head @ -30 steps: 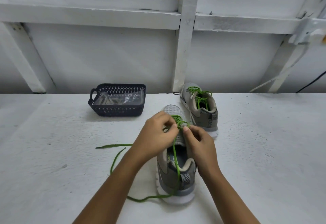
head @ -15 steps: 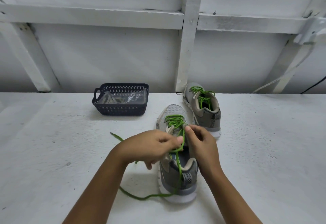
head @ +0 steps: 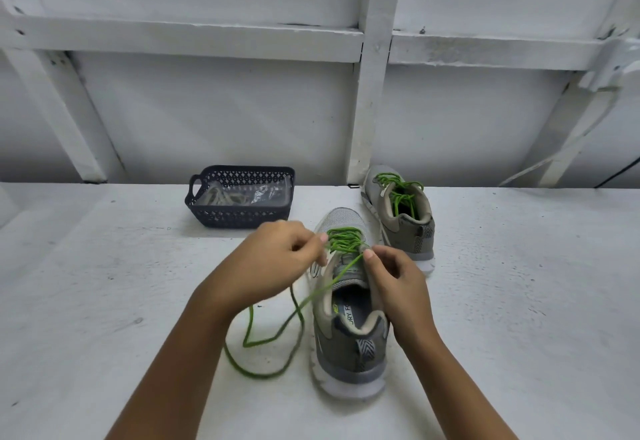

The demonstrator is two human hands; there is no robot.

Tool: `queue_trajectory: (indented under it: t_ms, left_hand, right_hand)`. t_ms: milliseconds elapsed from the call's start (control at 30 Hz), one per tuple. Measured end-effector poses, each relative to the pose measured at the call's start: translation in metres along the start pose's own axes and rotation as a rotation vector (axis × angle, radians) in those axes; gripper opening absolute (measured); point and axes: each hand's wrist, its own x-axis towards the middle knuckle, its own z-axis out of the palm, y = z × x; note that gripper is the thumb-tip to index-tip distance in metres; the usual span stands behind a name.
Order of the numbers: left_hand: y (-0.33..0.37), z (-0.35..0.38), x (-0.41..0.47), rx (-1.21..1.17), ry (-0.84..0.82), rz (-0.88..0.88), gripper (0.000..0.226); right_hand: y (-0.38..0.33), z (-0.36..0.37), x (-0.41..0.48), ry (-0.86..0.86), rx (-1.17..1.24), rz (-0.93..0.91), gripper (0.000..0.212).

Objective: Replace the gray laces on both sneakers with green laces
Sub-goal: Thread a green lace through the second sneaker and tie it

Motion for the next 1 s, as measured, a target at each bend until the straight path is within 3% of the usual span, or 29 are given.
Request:
queue_trajectory:
  t_ms: [100, 200, 267, 333, 400, 467, 567, 700, 800, 933, 1000]
  left_hand:
    - [0.007, -0.013, -0.001, -0.247, 0.007, 0.034, 0.032]
    - [0.017, -0.021, 0.0, -0.69, -0.081, -0.001, 0.025]
    - [0.021, -0.023, 0.004, -0.945, -0.132, -0.049, 0.032]
    - [0.024, -0.025, 0.011, -1.147, -0.167, -0.12, 0.039]
    - [0.027, -0.027, 0.019, -1.294, -0.197, -0.172, 0.043]
    - [0.031, -0.028, 0.026, -1.39, -0.22, -0.198, 0.046]
    - [0.034, -0.024, 0.036, -1.442, -0.2, -0.208, 0.048]
    - [0.027, -0.016, 0.047, -1.455, -0.125, -0.224, 0.031]
    - [0.011, -0.006, 0.048, -1.33, -0.095, -0.289, 0.016]
    - [-0.009, 0.015, 0.036, -0.991, -0.213, -0.385, 0.024]
    - [-0.016, 0.023, 0.03, -0.972, -0.255, -0.344, 0.029]
  right_hand:
    - [-0.004, -0.003, 0.001, -0.031, -0.009, 0.001, 0.021]
    - [-0.013, -0.006, 0.003, -0.067, -0.019, -0.009, 0.016]
    - [-0.023, -0.006, 0.002, -0.036, -0.042, -0.094, 0.008]
    - [-0.036, -0.008, -0.001, -0.041, -0.049, -0.223, 0.021]
    - [-0.052, -0.011, -0.005, -0.22, -0.09, -0.316, 0.025]
    - [-0.064, -0.01, -0.008, -0.504, -0.217, -0.327, 0.028]
    - [-0.069, -0.001, -0.008, -0.728, -0.4, -0.312, 0.028]
    - [-0.074, 0.007, -0.005, -0.766, -0.276, -0.209, 0.016]
    - [-0.085, 0.003, 0.005, -0.716, 0.001, -0.071, 0.019]
    - [-0.099, -0.002, 0.03, -0.558, 0.279, 0.029, 0.023]
    - [-0.102, -0.001, 0.045, -0.492, 0.334, 0.065, 0.024]
